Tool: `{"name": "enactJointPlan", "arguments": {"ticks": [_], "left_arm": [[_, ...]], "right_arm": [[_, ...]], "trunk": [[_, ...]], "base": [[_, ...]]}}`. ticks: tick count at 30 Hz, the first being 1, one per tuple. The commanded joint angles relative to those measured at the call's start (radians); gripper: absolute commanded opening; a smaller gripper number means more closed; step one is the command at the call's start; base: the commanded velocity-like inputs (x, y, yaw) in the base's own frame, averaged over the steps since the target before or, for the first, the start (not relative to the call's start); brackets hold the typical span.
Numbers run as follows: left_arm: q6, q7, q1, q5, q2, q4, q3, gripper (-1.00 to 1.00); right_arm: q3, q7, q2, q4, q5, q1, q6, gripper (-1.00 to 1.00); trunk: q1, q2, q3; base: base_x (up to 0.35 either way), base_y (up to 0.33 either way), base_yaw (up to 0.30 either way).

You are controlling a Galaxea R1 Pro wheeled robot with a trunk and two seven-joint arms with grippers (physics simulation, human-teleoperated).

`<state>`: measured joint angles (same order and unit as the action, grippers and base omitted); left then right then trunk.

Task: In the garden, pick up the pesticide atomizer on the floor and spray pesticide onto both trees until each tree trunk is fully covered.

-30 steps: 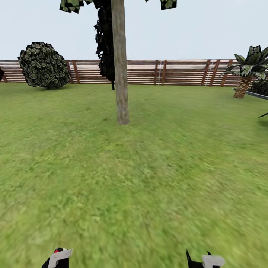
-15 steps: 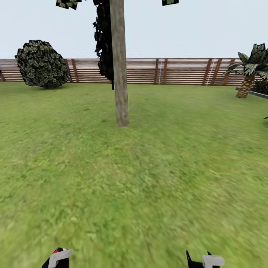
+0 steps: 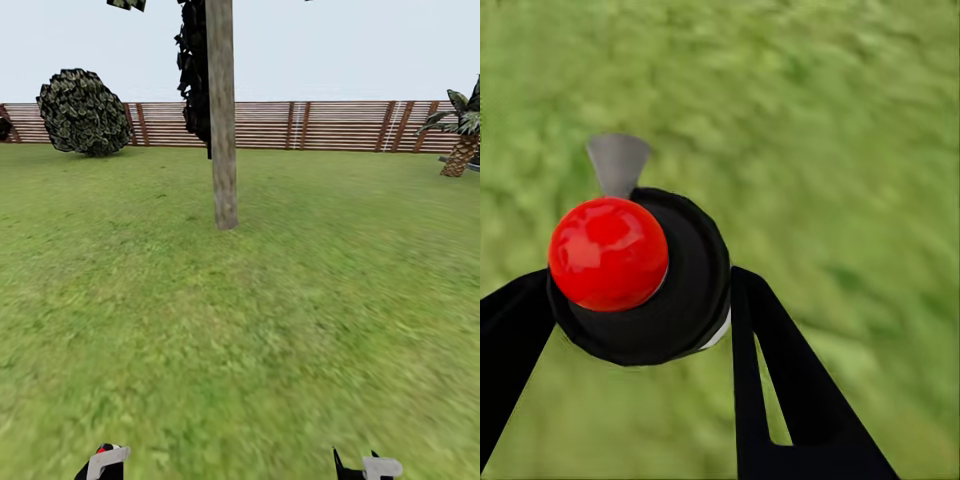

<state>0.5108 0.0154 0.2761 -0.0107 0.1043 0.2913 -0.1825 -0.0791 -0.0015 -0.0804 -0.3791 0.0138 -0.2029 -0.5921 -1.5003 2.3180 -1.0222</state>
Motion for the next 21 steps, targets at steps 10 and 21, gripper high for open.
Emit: {"name": "enactJointPlan", "arguments": {"ticks": [10,21], "left_arm": [[0.0,0.0,0.0,0.0,0.0,0.0,0.0,-1.0],[0.0,0.0,0.0,0.0,0.0,0.0,0.0,-1.0]], "right_arm": [[0.0,0.0,-0.001,0.0,0.0,0.0,0.0,1.0],[-0.001,0.0,-0.001,0.0,0.0,0.0,0.0,1.0]], "trunk": [[0.0,0.0,-0.004],[0.0,0.0,-0.004]], "base": [[0.338,0.0,0.05],[0.338,0.0,0.0]]}}
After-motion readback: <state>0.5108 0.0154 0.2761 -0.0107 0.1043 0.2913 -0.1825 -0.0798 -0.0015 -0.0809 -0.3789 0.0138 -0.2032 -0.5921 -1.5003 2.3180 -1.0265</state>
